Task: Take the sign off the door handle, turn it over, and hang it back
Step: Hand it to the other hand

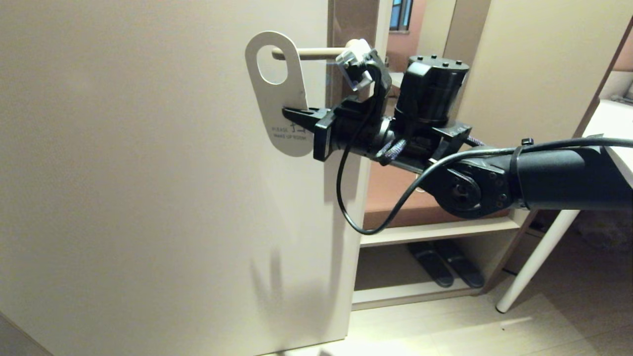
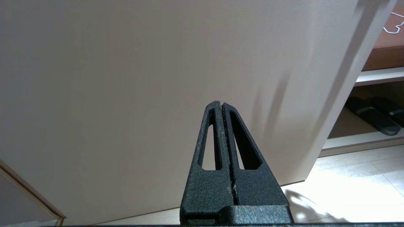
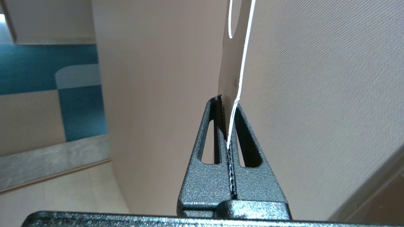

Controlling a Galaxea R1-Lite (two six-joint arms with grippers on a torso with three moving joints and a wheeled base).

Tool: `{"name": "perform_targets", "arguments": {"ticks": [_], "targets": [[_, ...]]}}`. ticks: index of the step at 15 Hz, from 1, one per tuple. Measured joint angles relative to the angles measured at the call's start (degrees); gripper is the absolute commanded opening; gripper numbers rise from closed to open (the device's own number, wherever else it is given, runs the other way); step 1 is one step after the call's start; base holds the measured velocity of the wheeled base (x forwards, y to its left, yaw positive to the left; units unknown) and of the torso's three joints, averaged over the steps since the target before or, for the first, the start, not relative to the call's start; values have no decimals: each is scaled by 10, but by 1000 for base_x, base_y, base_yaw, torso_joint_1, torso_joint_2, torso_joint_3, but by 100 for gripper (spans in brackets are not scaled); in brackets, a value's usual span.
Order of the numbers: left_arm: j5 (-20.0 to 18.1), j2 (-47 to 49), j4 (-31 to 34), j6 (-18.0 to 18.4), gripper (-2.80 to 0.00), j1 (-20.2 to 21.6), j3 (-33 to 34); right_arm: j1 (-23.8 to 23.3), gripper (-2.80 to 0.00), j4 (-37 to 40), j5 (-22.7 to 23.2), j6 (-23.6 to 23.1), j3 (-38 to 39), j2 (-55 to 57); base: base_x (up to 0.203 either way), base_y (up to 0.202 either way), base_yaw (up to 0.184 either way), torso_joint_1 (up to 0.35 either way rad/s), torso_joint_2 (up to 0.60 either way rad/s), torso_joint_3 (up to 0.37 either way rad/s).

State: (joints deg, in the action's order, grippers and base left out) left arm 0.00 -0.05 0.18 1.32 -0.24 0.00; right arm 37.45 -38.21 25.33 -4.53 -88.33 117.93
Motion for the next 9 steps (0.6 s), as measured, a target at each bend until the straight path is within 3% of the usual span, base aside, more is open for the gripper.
{"name": "perform_targets", "arguments": {"ticks": [5,9], "targets": [[0,0,0,0,-280,0,0,-2,-280,2,-1,2,73,-51,0,0,0,0,0,0],[0,0,0,0,-280,0,0,-31,-280,18,-9,1,135,-101,0,0,0,0,0,0]]}}
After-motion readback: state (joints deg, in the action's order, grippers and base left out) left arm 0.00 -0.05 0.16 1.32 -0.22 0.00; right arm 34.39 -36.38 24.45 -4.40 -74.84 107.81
